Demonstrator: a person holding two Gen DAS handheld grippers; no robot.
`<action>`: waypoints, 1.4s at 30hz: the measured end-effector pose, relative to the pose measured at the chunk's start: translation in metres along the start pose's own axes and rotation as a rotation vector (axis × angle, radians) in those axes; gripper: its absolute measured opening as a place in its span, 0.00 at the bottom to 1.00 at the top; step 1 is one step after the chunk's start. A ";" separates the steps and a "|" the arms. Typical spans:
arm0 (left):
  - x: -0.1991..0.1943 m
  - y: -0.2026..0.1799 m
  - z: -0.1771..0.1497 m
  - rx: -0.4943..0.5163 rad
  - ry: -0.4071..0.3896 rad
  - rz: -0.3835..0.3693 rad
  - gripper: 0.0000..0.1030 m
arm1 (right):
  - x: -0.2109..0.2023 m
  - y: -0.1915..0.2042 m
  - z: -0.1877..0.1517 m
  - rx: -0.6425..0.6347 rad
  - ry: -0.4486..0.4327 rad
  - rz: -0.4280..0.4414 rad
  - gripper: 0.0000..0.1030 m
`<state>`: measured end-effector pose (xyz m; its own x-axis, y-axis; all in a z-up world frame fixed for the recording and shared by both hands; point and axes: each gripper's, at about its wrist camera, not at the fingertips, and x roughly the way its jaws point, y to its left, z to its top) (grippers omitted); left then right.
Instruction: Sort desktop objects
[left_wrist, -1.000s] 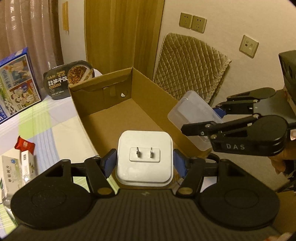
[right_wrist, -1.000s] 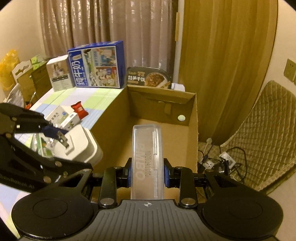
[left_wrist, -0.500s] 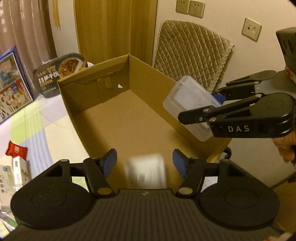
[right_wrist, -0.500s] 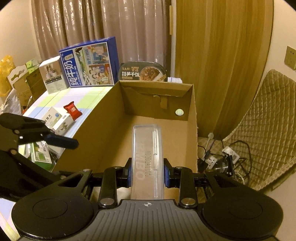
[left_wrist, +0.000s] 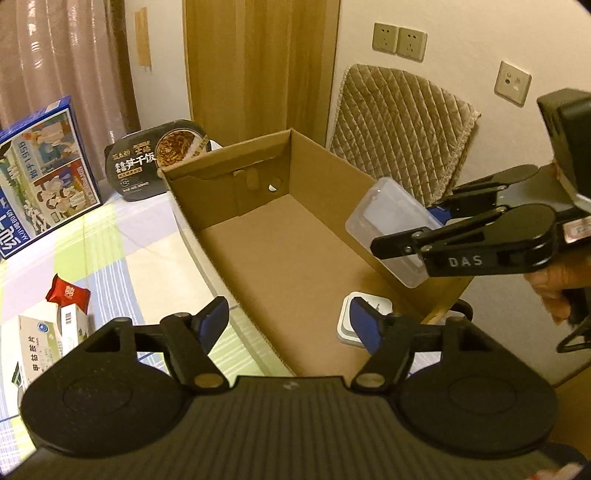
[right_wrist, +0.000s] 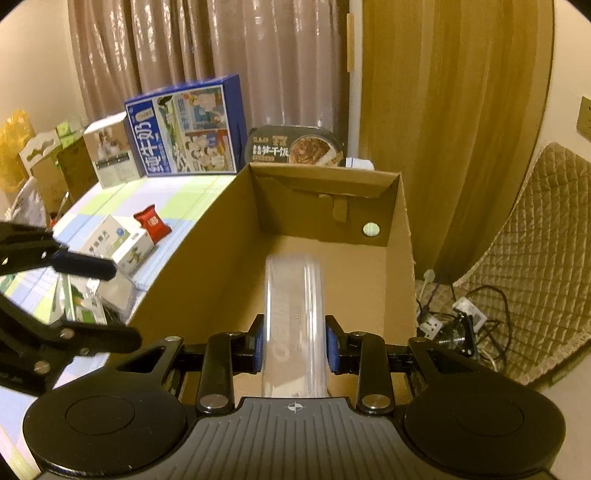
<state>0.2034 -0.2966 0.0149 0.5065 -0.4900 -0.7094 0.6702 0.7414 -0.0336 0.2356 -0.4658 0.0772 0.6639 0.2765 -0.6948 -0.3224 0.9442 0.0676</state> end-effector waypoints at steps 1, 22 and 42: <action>-0.002 0.001 -0.001 -0.005 -0.001 0.001 0.66 | 0.000 -0.001 0.001 0.013 -0.008 -0.005 0.50; -0.062 0.020 -0.052 -0.098 -0.013 0.059 0.75 | -0.062 0.039 -0.031 0.050 -0.048 -0.022 0.74; -0.170 0.052 -0.140 -0.188 -0.029 0.207 0.99 | -0.096 0.156 -0.063 -0.021 -0.036 0.113 0.98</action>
<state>0.0756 -0.1107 0.0355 0.6396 -0.3304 -0.6941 0.4401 0.8977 -0.0218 0.0794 -0.3562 0.1095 0.6459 0.3879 -0.6575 -0.4105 0.9026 0.1293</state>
